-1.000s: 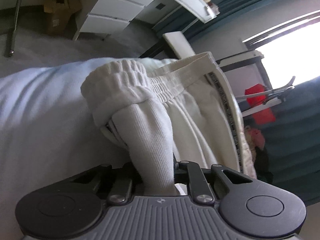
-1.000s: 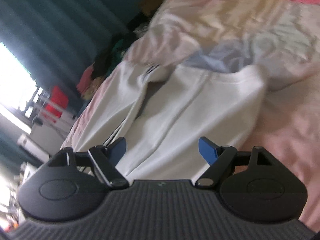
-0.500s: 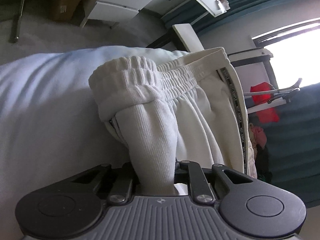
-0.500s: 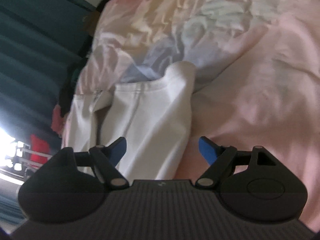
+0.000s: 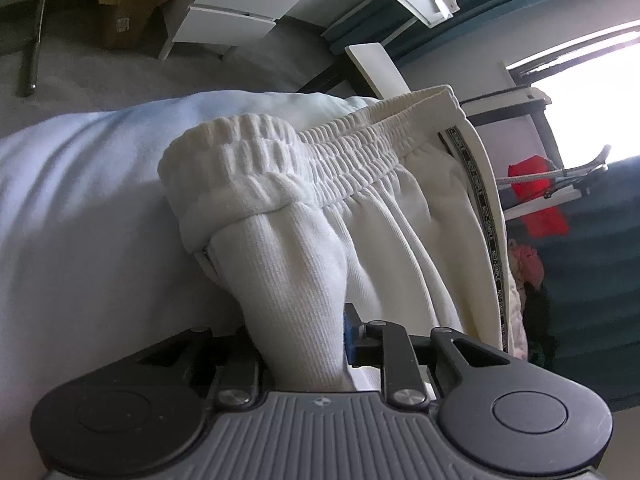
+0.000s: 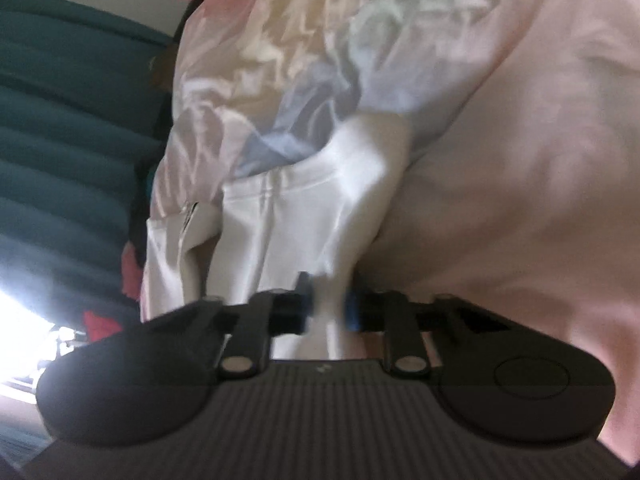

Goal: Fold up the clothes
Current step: 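Lift the waistband with the left gripper while the right gripper grasps leg fabric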

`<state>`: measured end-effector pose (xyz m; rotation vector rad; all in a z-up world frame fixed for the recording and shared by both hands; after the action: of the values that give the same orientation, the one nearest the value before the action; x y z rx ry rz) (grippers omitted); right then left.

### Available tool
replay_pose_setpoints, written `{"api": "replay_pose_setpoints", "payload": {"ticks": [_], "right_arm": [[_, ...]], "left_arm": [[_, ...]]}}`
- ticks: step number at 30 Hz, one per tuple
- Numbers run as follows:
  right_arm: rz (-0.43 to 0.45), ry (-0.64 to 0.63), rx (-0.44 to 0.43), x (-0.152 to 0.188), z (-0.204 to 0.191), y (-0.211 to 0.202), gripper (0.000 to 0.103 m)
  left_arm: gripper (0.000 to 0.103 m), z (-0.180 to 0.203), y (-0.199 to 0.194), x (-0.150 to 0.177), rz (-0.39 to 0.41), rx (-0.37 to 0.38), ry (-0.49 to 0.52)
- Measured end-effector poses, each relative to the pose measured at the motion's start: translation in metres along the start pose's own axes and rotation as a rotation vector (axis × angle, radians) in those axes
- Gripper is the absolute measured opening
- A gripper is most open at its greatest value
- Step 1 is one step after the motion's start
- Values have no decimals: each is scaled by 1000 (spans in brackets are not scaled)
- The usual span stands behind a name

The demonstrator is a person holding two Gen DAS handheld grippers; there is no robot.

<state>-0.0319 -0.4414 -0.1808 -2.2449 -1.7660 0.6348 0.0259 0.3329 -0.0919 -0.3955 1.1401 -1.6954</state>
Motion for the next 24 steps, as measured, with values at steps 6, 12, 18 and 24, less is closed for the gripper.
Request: {"api": "replay_pose_setpoints", "payload": {"ticks": [6, 12, 18, 24], "right_arm": [[58, -31, -85, -4, -13, -26, 8], [98, -105, -144, -9, -37, -60, 8], [115, -231, -183, -16, -83, -59, 7], [123, -400, -192, -17, -173, 14, 7]], "left_arm": [[10, -11, -12, -3, 11, 88, -39], [10, 12, -60, -10, 147, 162, 59], [10, 65, -76, -39, 176, 192, 89], [10, 151, -44, -76, 199, 171, 117]]}}
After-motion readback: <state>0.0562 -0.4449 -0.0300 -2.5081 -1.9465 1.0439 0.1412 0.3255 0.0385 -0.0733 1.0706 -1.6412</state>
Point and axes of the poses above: each gripper's, at about its wrist camera, not at the fingertips, and y roughly the way its jaws point, z to its right, x to its underside, the point moved 3 cm from there along y, roughly the way its jaws point, and after that the axes turned 13 degrees about -x, right-handed, at the moved point
